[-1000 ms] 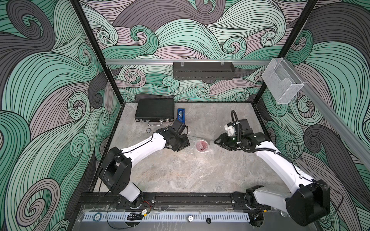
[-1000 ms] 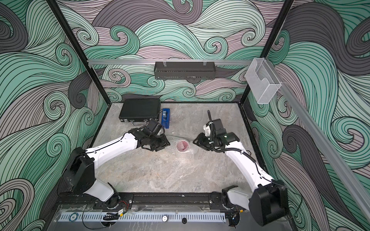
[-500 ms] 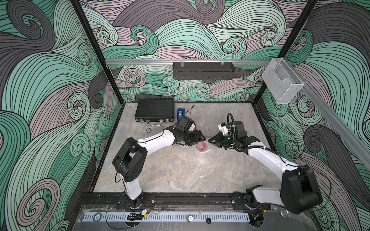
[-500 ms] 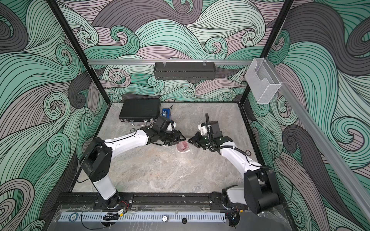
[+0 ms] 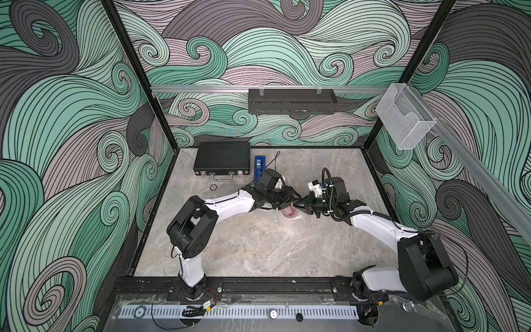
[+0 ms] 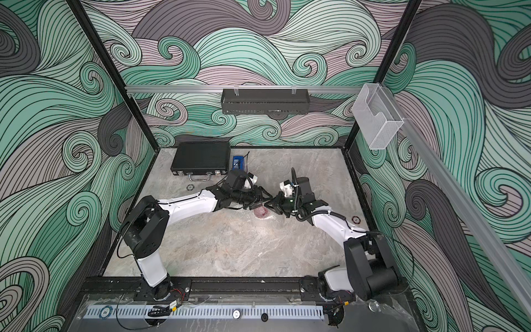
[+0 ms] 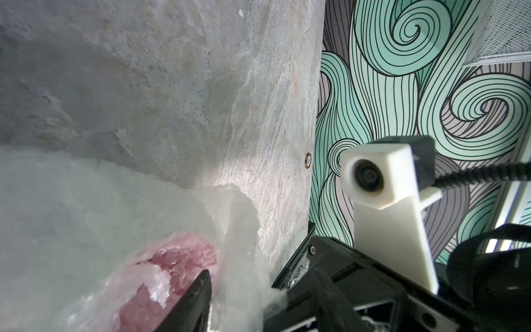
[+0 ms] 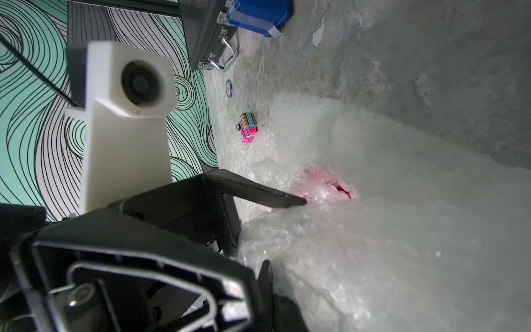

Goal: Wrap mugs in bubble wrap
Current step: Wrap the mug in bubble wrap.

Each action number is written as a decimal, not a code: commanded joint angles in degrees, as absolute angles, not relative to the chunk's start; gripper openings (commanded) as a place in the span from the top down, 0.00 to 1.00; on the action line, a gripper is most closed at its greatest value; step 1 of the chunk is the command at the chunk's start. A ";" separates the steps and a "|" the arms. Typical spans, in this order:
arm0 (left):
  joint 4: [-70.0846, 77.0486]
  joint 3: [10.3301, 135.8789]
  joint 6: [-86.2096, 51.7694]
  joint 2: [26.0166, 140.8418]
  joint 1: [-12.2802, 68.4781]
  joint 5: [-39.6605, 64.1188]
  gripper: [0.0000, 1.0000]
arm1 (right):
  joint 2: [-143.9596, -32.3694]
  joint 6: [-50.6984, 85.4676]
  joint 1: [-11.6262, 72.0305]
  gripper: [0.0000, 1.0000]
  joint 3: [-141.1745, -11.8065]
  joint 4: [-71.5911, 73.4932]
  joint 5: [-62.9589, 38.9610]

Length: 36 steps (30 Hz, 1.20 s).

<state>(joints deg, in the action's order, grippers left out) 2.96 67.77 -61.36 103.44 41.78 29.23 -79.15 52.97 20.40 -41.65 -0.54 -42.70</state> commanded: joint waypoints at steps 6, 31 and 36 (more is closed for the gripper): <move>3.70 68.83 -64.65 105.35 42.76 29.70 0.88 | -79.52 53.93 21.45 0.96 -43.54 1.76 -44.10; -18.13 71.21 -47.37 100.79 39.98 25.56 1.00 | -89.58 32.78 22.12 0.34 -54.39 -26.79 -30.34; -17.34 71.52 -48.28 100.37 39.56 25.59 1.00 | -95.59 31.00 26.85 0.43 -57.27 -33.73 -21.25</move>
<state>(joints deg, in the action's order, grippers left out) -16.45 69.71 -49.19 101.08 40.23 25.78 -93.45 32.99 24.91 -56.25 -27.81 -29.15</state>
